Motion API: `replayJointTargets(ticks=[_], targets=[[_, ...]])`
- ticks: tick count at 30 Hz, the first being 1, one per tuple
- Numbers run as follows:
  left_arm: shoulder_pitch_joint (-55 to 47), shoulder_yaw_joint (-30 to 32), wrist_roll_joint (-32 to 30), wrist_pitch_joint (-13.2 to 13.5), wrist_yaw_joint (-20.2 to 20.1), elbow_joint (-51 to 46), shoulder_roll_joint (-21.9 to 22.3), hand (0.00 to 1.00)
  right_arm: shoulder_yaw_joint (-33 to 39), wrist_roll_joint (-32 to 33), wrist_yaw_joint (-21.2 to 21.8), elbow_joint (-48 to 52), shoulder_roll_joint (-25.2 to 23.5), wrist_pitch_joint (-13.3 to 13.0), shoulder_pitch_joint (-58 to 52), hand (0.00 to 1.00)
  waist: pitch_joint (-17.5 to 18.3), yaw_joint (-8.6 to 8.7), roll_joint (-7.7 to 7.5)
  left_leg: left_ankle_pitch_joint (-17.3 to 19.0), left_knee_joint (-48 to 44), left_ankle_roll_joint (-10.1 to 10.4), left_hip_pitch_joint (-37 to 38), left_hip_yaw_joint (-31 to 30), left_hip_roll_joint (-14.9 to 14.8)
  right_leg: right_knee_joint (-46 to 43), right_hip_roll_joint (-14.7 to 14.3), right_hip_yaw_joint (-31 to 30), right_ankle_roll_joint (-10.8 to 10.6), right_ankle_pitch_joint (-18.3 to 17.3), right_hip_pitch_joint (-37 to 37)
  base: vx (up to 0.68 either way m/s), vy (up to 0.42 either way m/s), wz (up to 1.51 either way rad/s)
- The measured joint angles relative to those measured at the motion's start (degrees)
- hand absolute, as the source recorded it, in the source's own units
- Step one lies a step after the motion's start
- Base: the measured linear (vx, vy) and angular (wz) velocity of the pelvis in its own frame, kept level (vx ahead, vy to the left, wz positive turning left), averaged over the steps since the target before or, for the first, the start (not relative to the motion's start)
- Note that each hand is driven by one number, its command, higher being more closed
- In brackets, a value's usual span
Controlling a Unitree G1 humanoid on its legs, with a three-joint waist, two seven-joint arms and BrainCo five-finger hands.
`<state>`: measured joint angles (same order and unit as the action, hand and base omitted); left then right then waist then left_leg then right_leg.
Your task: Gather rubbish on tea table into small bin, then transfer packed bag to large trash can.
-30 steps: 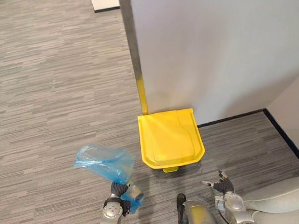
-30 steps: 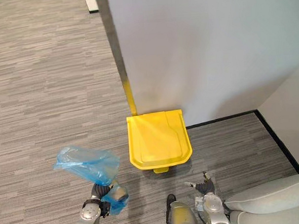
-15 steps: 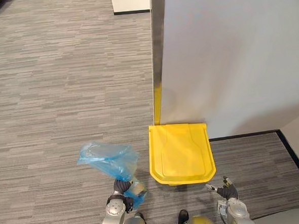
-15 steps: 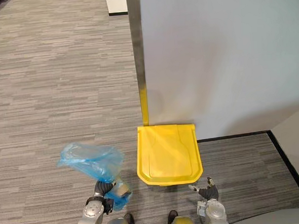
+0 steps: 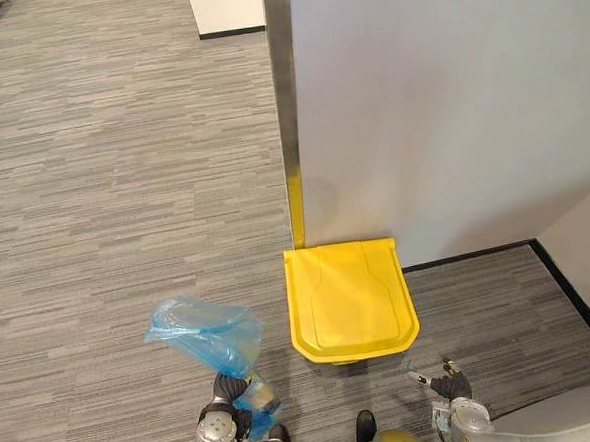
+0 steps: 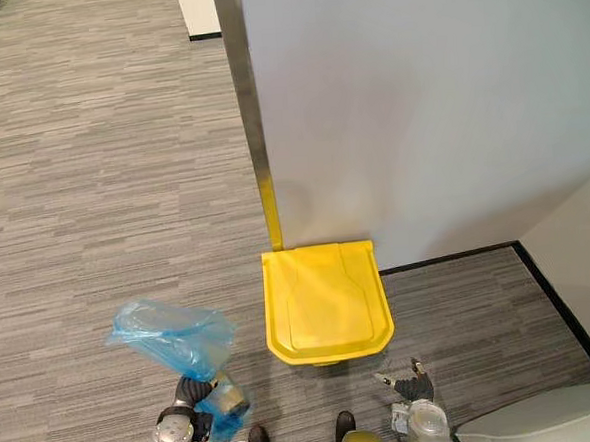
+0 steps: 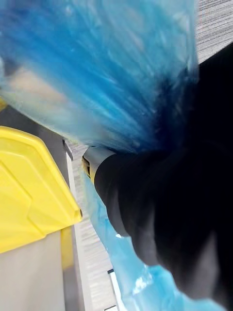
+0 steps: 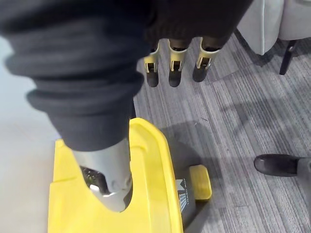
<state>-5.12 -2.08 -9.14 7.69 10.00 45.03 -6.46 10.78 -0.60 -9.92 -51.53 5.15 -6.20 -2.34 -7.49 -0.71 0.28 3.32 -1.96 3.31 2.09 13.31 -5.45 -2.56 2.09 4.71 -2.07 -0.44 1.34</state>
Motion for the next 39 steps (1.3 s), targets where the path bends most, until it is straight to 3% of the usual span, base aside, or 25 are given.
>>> replayJointTargets(ticks=[13,17,20,22,25,27,28,32,35,39], targets=[[0.01,1.63,0.05,0.0,0.11,0.35,-1.22,1.0,-0.07,-2.96,-0.14,0.02,1.63,0.05,2.17,0.0,0.18,-0.05,-0.44,0.52,0.88,-0.56,-0.61,1.05,0.46,1.78,0.03,-2.01,-0.53,0.68,1.22,0.02,0.005,-0.08],[0.15,2.71,0.06,0.01,0.15,0.2,-2.06,1.0,-0.12,-3.53,-0.15,0.08,2.12,0.05,3.52,0.0,0.2,-0.11,-0.61,3.03,-2.27,-1.15,-2.01,1.61,0.37,0.81,0.18,-3.54,-0.77,0.6,2.45,0.03,0.039,-0.22],[0.8,2.49,0.06,0.0,0.09,0.0,-2.13,1.0,-0.08,-3.52,-0.26,0.1,2.14,0.06,4.54,0.0,-0.27,0.09,-0.74,4.9,-4.21,-1.93,-2.33,1.86,0.59,-6.74,1.05,-3.68,-2.35,-2.1,5.76,0.0,0.061,-0.08],[2.9,2.37,0.07,0.03,0.09,0.05,-2.2,1.0,-0.07,-3.5,-1.19,0.29,1.86,0.11,5.2,0.0,-3.48,0.57,-0.14,7.13,-5.57,-3.62,-0.27,0.45,-0.2,-24.73,1.76,-2.04,-5.67,-4.52,12.93,-0.06,0.047,0.14],[4.61,1.64,0.11,-0.01,0.14,0.06,-2.33,1.0,-0.2,-3.48,-1.38,0.78,1.7,0.3,4.79,0.0,-5.14,1.42,-0.54,9.53,-9.12,-3.9,0.52,-1.32,-0.52,-19.21,1.79,-1.04,-4.89,-5.84,14.85,0.04,0.033,0.37],[5.74,1.53,0.07,0.0,0.15,-0.02,-2.26,1.0,-0.15,-3.47,-1.94,1.46,1.63,0.36,4.07,0.0,-5.78,1.78,-2.23,11.33,-12.94,-2.51,0.92,-2.62,-0.3,-12.4,1.87,0.68,-3.83,-1.27,13.98,0.22,-0.073,0.51],[6.53,1.01,0.07,0.03,0.2,-0.22,-2.11,1.0,0.16,-3.36,-2.43,3.39,1.25,0.37,3.3,0.0,-5.64,0.8,-3.33,13.64,-15.7,-0.86,0.54,-3.1,-0.8,-9.95,1.7,0.18,-1.06,3.86,11.04,0.21,-0.097,0.25],[6.32,-0.05,-0.07,0.04,0.1,-2.33,-1.74,1.0,2.14,-2.6,-2.36,7.36,-0.18,0.28,2.85,0.0,-6.55,1.27,-1.84,13.69,-16.29,-0.47,2.18,-3.65,-1.98,-15.79,1.22,1.38,0.44,-1.13,11.23,0.18,-0.086,0.15],[6.37,0.12,-0.08,0.17,0.06,-2.99,-1.72,1.0,4.83,-0.9,-2.37,7.87,-1.17,0.28,2.31,0.0,-6.41,1.03,-1.67,14.54,-16.0,0.91,4.85,-3.63,-2.62,-20.27,0.99,2.19,1.03,-4.96,10.59,0.15,-0.065,0.08],[6.3,0.3,-0.11,0.17,0.02,-2.99,-0.41,1.0,5.16,0.15,-2.37,8.04,-1.45,0.19,1.95,0.0,-6.34,0.89,-1.73,14.57,-15.96,0.99,5.08,-2.02,-3.43,-20.33,0.73,2.18,1.17,-5.2,10.65,0.06,-0.032,-0.05]])
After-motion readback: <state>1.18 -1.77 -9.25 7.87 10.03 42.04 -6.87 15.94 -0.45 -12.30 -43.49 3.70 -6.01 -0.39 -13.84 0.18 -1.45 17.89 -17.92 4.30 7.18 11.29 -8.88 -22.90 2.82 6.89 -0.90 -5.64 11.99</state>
